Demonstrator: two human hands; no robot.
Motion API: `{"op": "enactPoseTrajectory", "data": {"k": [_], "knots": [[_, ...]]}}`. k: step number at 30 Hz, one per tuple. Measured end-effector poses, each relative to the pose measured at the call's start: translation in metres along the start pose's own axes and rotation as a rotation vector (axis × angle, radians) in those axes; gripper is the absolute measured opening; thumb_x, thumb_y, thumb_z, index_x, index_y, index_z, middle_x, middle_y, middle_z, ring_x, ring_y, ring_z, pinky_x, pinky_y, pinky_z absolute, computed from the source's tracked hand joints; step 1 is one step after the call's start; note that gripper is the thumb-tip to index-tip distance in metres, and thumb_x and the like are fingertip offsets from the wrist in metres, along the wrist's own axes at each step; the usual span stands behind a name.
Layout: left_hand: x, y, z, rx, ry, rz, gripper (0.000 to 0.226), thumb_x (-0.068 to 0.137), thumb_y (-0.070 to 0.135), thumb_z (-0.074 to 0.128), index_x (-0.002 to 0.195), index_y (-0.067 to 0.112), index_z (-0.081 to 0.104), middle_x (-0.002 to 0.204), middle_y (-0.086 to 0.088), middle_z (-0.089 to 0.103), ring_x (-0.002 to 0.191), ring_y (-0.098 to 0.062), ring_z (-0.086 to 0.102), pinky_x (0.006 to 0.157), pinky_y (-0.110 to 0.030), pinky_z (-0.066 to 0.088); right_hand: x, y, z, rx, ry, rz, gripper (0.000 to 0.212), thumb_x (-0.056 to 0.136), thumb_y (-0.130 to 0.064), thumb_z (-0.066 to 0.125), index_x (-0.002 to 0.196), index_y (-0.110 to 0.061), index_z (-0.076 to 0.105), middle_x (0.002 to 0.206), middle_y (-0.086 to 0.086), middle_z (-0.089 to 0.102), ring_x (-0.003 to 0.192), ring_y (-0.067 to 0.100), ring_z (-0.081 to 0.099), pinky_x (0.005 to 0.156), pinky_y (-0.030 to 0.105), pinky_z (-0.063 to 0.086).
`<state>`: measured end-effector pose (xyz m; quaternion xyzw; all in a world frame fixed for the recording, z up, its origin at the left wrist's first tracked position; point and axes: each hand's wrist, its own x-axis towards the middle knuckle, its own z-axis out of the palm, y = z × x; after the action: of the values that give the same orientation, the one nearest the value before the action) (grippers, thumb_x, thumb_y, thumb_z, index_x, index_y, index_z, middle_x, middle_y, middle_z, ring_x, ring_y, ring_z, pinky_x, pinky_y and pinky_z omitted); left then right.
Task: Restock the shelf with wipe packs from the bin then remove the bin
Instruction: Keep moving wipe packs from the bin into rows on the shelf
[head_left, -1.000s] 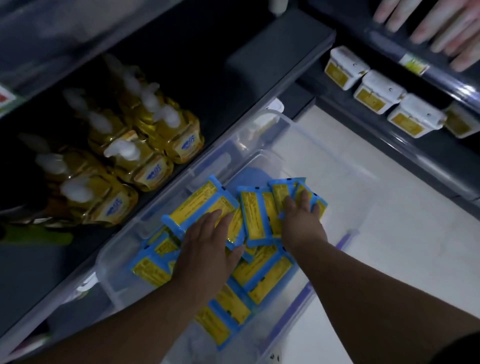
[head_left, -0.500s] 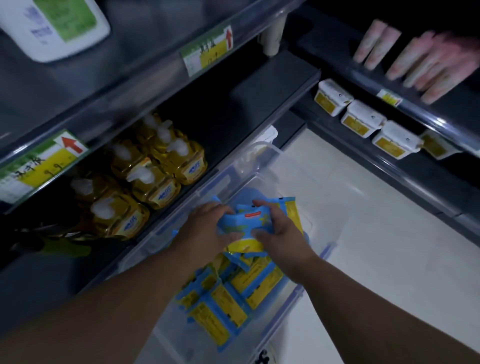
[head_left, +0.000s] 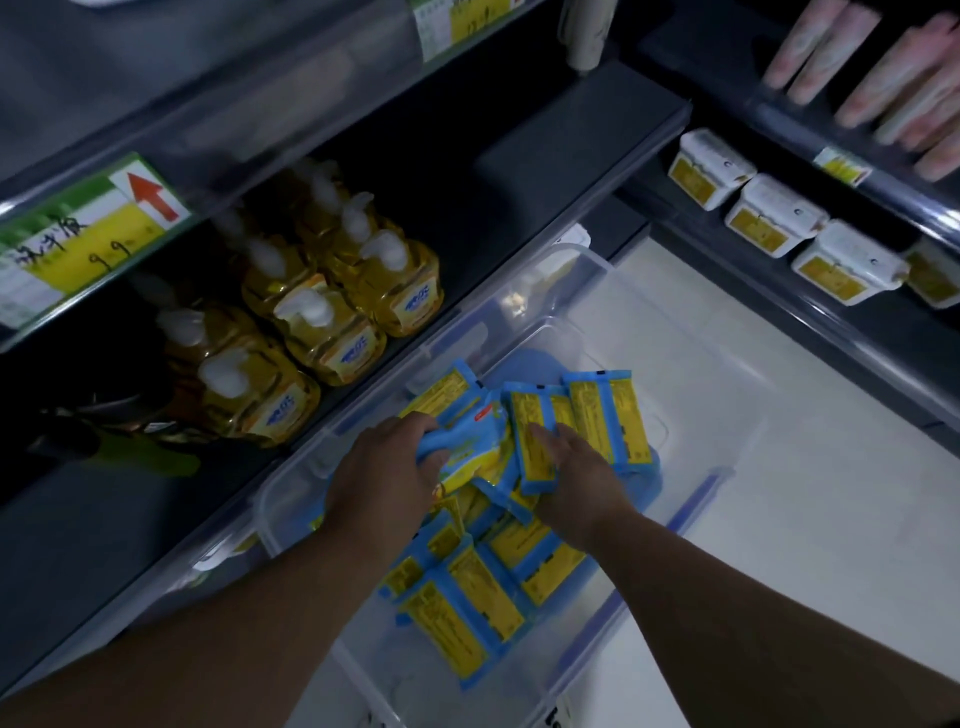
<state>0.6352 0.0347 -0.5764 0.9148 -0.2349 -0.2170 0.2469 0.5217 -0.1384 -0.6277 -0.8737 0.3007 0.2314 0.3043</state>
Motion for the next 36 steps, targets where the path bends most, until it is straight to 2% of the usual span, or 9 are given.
{"op": "enactPoseTrajectory", "data": {"k": [8, 12, 15, 21, 22, 25, 27, 31, 36], "knots": [[-0.009, 0.000, -0.003, -0.027, 0.034, 0.004, 0.028, 0.095, 0.029, 0.057, 0.122, 0.022, 0.057, 0.116, -0.001, 0.057, 0.099, -0.021, 0.057, 0.083, -0.041, 0.049, 0.000, -0.013, 0.003, -0.152, 0.036, -0.012, 0.085, 0.092, 0.003, 0.044, 0.153, -0.039, 0.001, 0.162, -0.003, -0.001, 0.147, 0.027, 0.015, 0.105, 0.037, 0.042], [-0.015, 0.004, -0.013, -0.046, 0.025, -0.026, 0.027, 0.095, 0.029, 0.056, 0.121, 0.023, 0.056, 0.115, 0.000, 0.057, 0.098, -0.020, 0.058, 0.084, -0.041, 0.050, -0.008, -0.021, -0.009, -0.159, 0.149, -0.052, 0.075, 0.094, 0.002, 0.041, 0.153, -0.035, 0.015, 0.159, -0.002, 0.022, 0.137, 0.023, 0.038, 0.095, 0.032, 0.046], [-0.021, 0.011, -0.027, -0.064, 0.032, -0.053, 0.024, 0.095, 0.031, 0.056, 0.118, 0.025, 0.056, 0.112, 0.002, 0.058, 0.093, -0.017, 0.059, 0.079, -0.038, 0.051, -0.023, -0.029, -0.022, -0.091, 0.243, -0.036, 0.065, 0.093, -0.001, 0.042, 0.149, -0.032, 0.031, 0.137, 0.005, 0.055, 0.114, 0.027, 0.058, 0.085, 0.033, 0.049], [-0.036, 0.039, -0.073, -0.130, 0.075, -0.079, 0.021, 0.096, 0.028, 0.055, 0.116, 0.023, 0.056, 0.102, 0.006, 0.056, 0.079, -0.008, 0.051, 0.068, -0.028, 0.046, -0.071, -0.061, -0.055, 0.625, 0.453, 0.174, 0.025, 0.099, -0.019, 0.049, 0.115, -0.013, 0.067, 0.087, 0.009, 0.064, 0.078, 0.023, 0.058, 0.065, 0.022, 0.035], [-0.039, 0.045, -0.083, -0.137, 0.083, -0.082, 0.021, 0.096, 0.029, 0.055, 0.116, 0.023, 0.056, 0.102, 0.006, 0.056, 0.079, -0.009, 0.051, 0.065, -0.025, 0.044, -0.079, -0.067, -0.059, 0.781, 0.451, 0.218, 0.018, 0.098, -0.019, 0.051, 0.101, -0.009, 0.066, 0.080, 0.008, 0.058, 0.072, 0.022, 0.054, 0.066, 0.025, 0.039], [-0.052, 0.063, -0.117, -0.141, 0.114, -0.098, 0.020, 0.096, 0.029, 0.054, 0.114, 0.021, 0.056, 0.104, 0.001, 0.058, 0.082, -0.011, 0.052, 0.063, -0.023, 0.043, -0.108, -0.088, -0.081, 1.171, 0.400, 0.294, 0.022, 0.096, -0.015, 0.052, 0.099, 0.005, 0.058, 0.075, 0.008, 0.046, 0.067, 0.021, 0.047, 0.067, 0.037, 0.049], [-0.064, 0.073, -0.141, -0.143, 0.156, -0.103, 0.018, 0.095, 0.028, 0.054, 0.111, 0.019, 0.056, 0.099, 0.002, 0.058, 0.082, -0.013, 0.052, 0.069, -0.028, 0.044, -0.125, -0.102, -0.096, 1.318, 0.360, 0.303, 0.019, 0.097, -0.016, 0.052, 0.078, -0.013, 0.053, 0.073, 0.006, 0.038, 0.062, 0.021, 0.042, 0.065, 0.036, 0.050], [-0.095, 0.086, -0.186, -0.131, 0.236, -0.126, 0.018, 0.096, 0.025, 0.052, 0.111, 0.016, 0.055, 0.100, -0.002, 0.058, 0.087, -0.019, 0.055, 0.070, -0.028, 0.042, -0.164, -0.123, -0.121, 1.505, 0.247, 0.210, 0.005, 0.098, -0.021, 0.053, 0.094, -0.023, 0.051, 0.099, 0.009, 0.048, 0.087, 0.030, 0.053, 0.065, 0.036, 0.057], [-0.157, 0.094, -0.224, -0.155, 0.357, -0.159, 0.021, 0.097, 0.020, 0.050, 0.115, 0.012, 0.056, 0.102, -0.007, 0.061, 0.078, -0.014, 0.051, 0.065, -0.024, 0.034, -0.228, -0.144, -0.148, 1.584, 0.092, 0.063, 0.021, 0.102, -0.015, 0.044, 0.113, -0.002, 0.056, 0.110, 0.030, 0.058, 0.091, 0.031, 0.056, 0.066, 0.040, 0.058]]}}
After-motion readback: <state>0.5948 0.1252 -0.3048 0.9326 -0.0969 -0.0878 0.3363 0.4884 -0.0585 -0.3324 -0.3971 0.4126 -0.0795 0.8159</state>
